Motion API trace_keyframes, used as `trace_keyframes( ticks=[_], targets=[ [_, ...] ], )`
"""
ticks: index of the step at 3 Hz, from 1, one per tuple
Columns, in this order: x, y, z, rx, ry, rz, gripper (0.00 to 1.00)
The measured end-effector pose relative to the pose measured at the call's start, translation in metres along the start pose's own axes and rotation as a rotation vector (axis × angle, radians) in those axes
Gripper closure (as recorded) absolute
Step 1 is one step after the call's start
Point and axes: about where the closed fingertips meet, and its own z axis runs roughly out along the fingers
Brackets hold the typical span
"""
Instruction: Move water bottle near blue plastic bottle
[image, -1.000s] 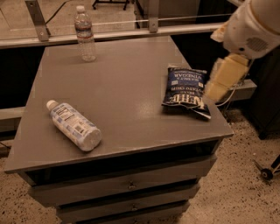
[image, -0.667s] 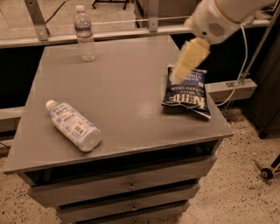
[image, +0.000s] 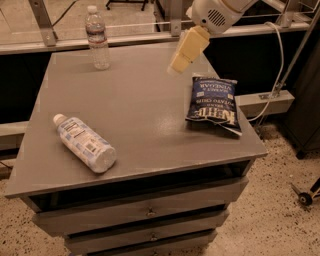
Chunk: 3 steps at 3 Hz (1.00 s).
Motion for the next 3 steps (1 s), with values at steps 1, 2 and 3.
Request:
trace_keyframes(
  ticks=[1,2,3],
  targets=[
    [-0.026,-0.011,0.049,-0.011,-0.126,0.042,0.00],
    [-0.063,-0.034,0.110,-0.002,-0.273,0.092,0.00],
    [-0.115,-0.059,0.166,0.001,-0.422,0.133,0.00]
  ],
)
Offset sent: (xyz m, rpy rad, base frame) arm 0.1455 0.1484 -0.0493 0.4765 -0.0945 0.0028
